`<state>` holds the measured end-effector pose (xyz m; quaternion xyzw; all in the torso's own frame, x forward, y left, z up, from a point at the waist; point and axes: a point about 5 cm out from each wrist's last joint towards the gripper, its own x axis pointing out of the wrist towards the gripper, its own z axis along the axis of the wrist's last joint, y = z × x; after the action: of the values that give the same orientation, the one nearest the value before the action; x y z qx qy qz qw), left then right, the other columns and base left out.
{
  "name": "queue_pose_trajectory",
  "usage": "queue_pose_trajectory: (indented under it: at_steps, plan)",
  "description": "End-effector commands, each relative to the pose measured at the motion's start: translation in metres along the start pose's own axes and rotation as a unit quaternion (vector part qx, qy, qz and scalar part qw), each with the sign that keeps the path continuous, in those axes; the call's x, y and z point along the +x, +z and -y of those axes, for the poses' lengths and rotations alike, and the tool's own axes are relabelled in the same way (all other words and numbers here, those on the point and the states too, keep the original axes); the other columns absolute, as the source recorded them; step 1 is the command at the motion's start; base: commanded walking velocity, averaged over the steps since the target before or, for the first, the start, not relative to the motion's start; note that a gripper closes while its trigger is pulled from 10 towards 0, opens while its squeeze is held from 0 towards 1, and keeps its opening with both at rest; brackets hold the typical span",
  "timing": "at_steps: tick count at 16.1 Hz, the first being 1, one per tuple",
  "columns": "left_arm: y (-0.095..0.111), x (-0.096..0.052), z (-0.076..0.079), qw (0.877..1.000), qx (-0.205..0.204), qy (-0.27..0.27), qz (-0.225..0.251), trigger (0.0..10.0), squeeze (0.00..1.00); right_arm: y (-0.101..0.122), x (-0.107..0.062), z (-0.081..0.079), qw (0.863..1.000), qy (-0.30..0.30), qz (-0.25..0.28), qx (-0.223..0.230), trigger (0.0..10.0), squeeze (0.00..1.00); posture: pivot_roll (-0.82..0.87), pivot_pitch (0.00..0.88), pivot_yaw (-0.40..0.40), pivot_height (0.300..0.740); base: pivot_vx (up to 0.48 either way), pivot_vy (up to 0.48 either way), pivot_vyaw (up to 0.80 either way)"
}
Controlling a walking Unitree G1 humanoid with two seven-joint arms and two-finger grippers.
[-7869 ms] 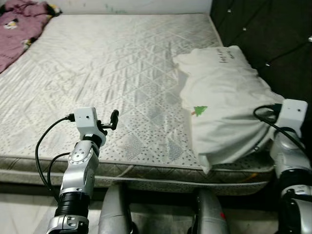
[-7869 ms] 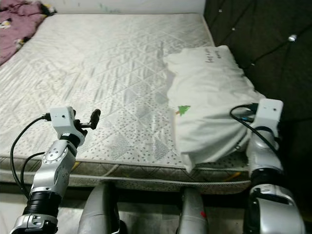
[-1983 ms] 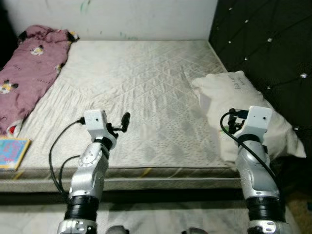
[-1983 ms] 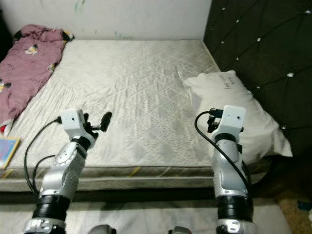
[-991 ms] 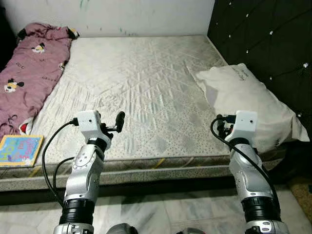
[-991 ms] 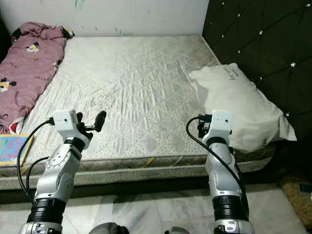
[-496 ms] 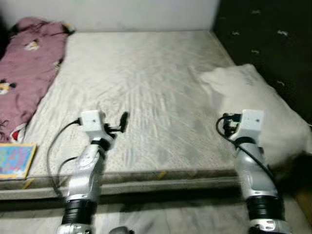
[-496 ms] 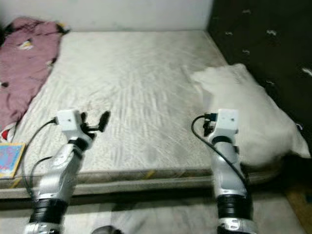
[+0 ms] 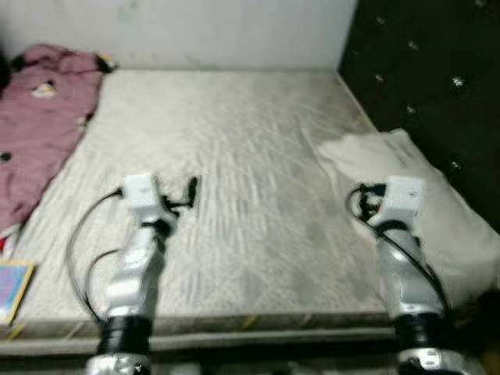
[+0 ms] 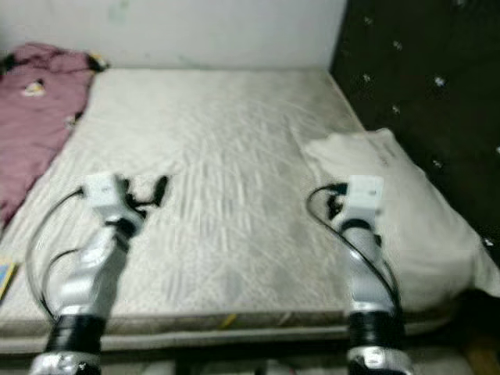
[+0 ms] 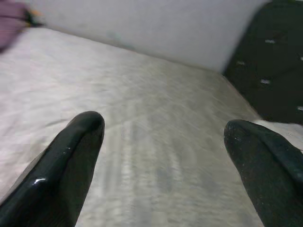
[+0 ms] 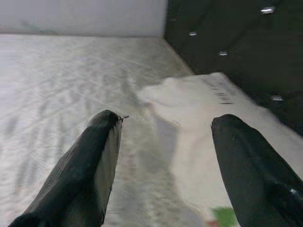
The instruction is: Clean up the room
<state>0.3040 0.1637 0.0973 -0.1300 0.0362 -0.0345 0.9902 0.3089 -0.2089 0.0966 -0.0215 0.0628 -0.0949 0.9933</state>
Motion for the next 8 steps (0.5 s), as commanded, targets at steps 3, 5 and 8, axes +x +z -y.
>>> queue_pose_trajectory:
  at_steps: [3,5,8]
  plan:
    - [-0.001,-0.001,-0.002,1.0,0.007,0.005,-0.002,10.0,0.0,-0.005,-0.003,0.004,1.0,-0.01,-0.006,0.001,10.0,0.0,-0.02,0.0,0.005,0.74,0.0,0.48,-0.72]
    - [0.003,0.001,-0.001,1.0,0.007,0.009,0.005,10.0,0.0,-0.004,-0.003,0.001,1.0,0.001,-0.006,-0.002,10.0,0.0,-0.01,0.0,0.0,0.74,0.0,0.48,-0.4]
    - [0.0,-0.003,-0.002,1.0,0.015,0.007,-0.001,10.0,0.0,-0.008,0.0,-0.006,1.0,0.014,-0.011,-0.001,10.0,0.0,0.0,0.0,0.002,0.74,0.0,0.48,0.0]
